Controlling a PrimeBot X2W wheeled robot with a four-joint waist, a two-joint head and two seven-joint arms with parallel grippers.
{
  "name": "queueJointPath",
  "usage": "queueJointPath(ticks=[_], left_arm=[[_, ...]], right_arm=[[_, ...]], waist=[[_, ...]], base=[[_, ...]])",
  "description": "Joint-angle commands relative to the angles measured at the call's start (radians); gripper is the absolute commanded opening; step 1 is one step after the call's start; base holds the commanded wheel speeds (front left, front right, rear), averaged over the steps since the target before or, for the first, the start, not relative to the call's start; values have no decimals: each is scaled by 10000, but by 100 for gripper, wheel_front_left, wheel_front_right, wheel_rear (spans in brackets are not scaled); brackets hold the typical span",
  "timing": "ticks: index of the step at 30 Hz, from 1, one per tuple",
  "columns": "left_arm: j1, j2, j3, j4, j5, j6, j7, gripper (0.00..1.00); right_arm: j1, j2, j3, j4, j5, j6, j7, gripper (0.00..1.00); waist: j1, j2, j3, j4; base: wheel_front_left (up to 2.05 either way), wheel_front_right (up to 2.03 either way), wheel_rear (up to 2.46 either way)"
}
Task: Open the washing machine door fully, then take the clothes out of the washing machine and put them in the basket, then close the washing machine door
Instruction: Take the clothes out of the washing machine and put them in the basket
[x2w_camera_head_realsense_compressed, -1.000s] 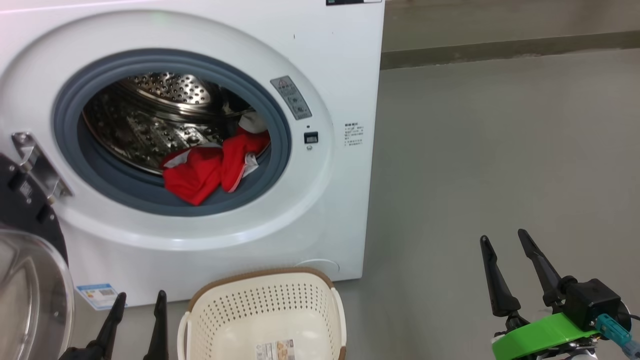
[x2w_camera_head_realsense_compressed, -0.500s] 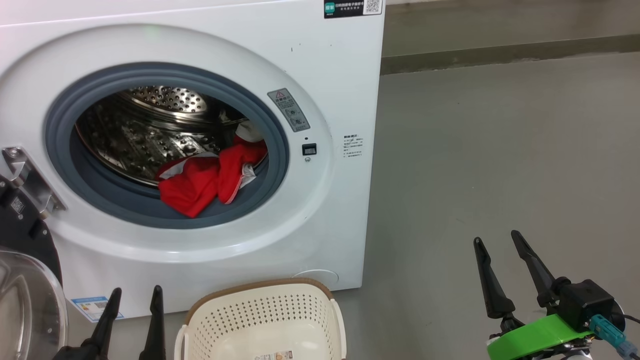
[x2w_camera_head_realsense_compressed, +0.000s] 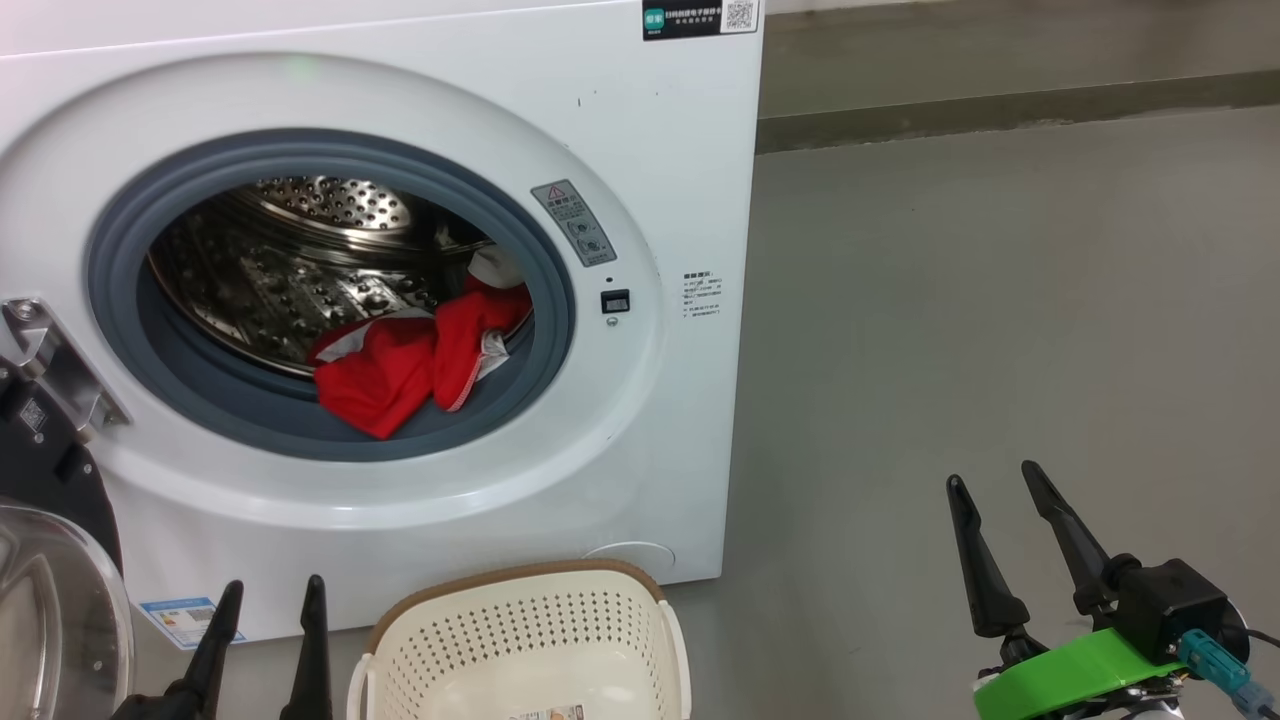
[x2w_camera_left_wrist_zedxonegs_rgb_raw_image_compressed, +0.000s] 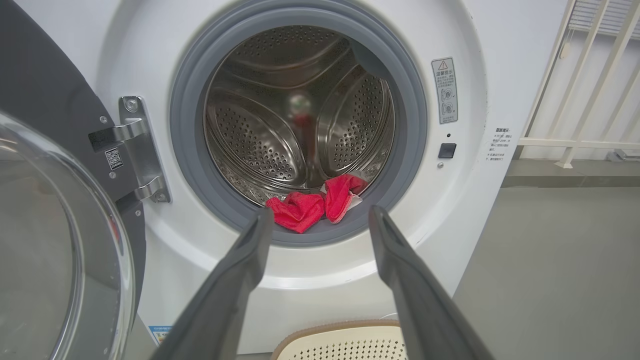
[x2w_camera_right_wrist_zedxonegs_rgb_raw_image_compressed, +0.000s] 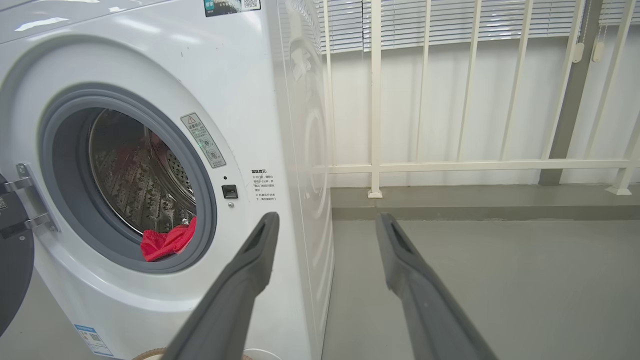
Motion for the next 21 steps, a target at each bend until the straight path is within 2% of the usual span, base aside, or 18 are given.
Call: queueJointPath(ticks=[1, 21], left_arm=[[-407, 109, 379, -224, 98, -58, -49, 100], [-652, 33, 415, -132, 239, -53, -49, 100]], right_arm=[[-216, -47, 223, -213, 73, 63, -65, 100], [-142, -47, 226, -313, 103, 63, -65, 100]], waist=[[0, 0, -4, -1], [0, 0, 192, 243]], base=[[0, 0, 0], [0, 0, 0]])
